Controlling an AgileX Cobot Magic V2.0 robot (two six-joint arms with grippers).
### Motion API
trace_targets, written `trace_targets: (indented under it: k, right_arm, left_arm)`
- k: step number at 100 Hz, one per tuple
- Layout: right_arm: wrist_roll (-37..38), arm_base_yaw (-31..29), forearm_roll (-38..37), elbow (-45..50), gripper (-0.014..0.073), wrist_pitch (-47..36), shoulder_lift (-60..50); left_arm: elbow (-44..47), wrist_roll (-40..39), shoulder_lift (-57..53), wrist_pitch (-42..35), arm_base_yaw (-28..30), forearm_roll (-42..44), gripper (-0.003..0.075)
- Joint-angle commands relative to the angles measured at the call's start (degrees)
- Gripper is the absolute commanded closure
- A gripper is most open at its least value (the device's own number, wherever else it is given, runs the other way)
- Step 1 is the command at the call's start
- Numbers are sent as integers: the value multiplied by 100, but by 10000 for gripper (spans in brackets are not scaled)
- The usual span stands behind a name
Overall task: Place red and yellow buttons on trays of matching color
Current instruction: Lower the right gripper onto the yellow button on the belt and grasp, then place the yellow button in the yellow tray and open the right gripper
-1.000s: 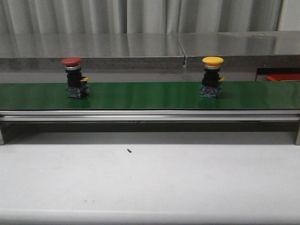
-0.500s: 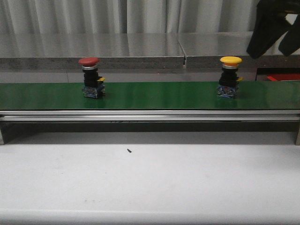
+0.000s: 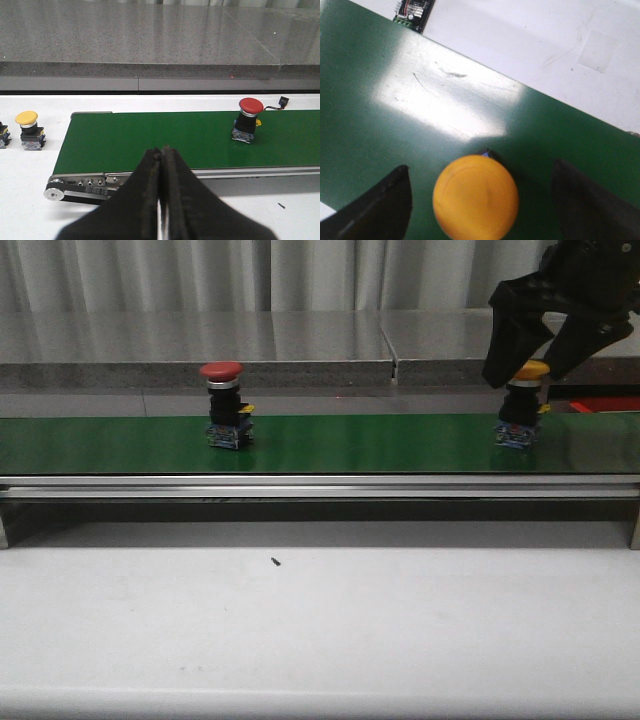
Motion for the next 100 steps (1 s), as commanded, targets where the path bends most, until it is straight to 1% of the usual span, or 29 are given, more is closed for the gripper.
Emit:
trace_targets:
  k: [1,2,3,9,16,23,42,57,74,83,100]
  right_arm:
    - [-75,-4,23,-209,93,-285,-183]
    - [-75,-4,23,-209,113,-285,-177]
    - [-75,-4,23,-209,113,-285,-171]
    - [-34,-4,18,-209,220,-272,-145]
    - [-34,-21,18,-209,318,-225,-139]
    - [-21,-33,18,-209,367,-140,-147]
    - [208,-176,10,-269,367,229,-237]
    - [252,-271,-40,-275,367,519,-669]
    - [748,-500,-548,-262,367,1053,-1359]
    - [1023,-755,-783,-128,367,1199,-1775]
    - [1147,-1418,-789,561,367,1147,-2422]
  left_arm:
    - [-144,11,15,-404,-45,-124,739]
    - [-144,11,15,-404,-45,-124,739]
    - [-144,11,15,-404,-45,-124,739]
    - [-144,11,15,-404,-45,-124,739]
    - [-144,11,15,-404,-45,-124,739]
    - [-144,11,15,-404,-45,-124,739]
    - [-144,11,15,-404,-45,-124,739]
    - [-144,11,15,-404,-45,-124,739]
    - [-144,11,15,-404,-45,-124,739]
    - [-144,11,15,-404,-45,-124,739]
    - [-144,11,15,-404,-45,-124,739]
